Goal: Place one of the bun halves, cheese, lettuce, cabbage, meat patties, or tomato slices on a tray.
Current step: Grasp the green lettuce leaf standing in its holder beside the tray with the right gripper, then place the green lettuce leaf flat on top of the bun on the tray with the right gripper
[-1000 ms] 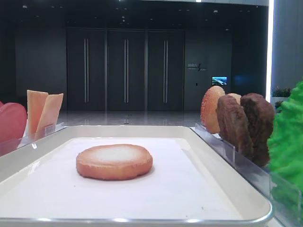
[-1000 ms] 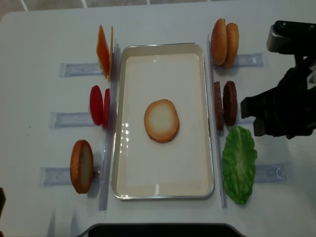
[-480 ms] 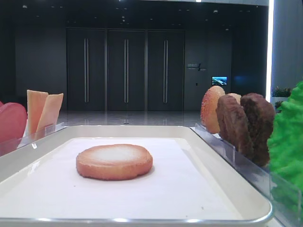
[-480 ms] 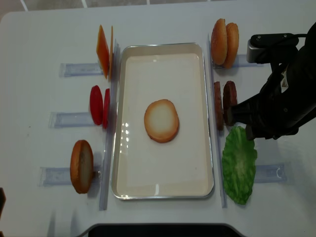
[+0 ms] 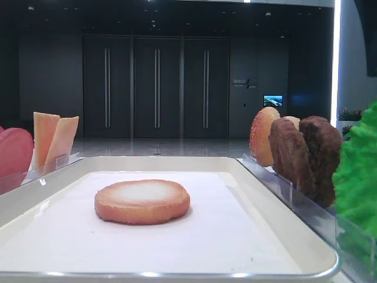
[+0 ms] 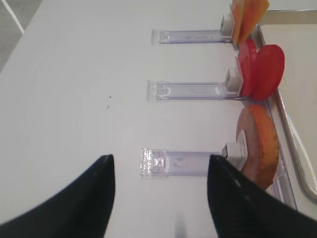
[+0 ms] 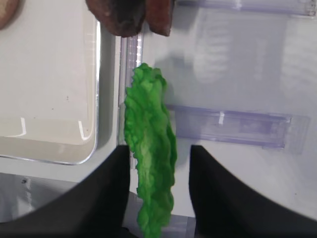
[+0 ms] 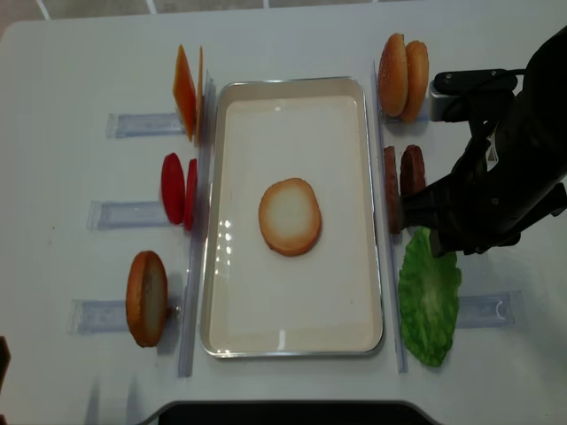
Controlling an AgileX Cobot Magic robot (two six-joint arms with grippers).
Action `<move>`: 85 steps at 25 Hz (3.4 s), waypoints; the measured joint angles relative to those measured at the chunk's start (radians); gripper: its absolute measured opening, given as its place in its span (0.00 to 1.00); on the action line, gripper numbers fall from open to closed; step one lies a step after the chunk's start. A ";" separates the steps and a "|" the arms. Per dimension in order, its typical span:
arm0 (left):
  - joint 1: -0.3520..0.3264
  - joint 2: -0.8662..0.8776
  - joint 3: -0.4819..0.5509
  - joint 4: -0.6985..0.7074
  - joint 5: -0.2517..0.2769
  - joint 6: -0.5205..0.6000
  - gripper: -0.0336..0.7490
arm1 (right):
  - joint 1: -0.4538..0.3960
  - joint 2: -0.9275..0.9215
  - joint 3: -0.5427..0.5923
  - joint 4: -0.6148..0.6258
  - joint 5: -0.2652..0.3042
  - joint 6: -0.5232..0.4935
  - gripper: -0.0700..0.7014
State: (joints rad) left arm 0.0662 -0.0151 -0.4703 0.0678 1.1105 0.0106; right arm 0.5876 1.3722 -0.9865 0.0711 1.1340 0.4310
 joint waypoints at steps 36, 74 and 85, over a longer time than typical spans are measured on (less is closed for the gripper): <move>0.000 0.000 0.000 0.000 0.000 0.000 0.62 | 0.000 0.008 -0.090 0.021 0.059 -0.052 0.12; 0.000 0.000 0.000 0.000 0.000 0.000 0.62 | 0.139 0.439 -0.464 0.392 -0.247 -0.331 0.12; 0.000 0.000 0.000 0.000 0.000 0.000 0.62 | 0.150 0.495 -0.468 0.445 -0.345 -0.380 0.12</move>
State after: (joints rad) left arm 0.0662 -0.0151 -0.4703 0.0678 1.1105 0.0109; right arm 0.7374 1.8669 -1.4549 0.5161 0.7891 0.0510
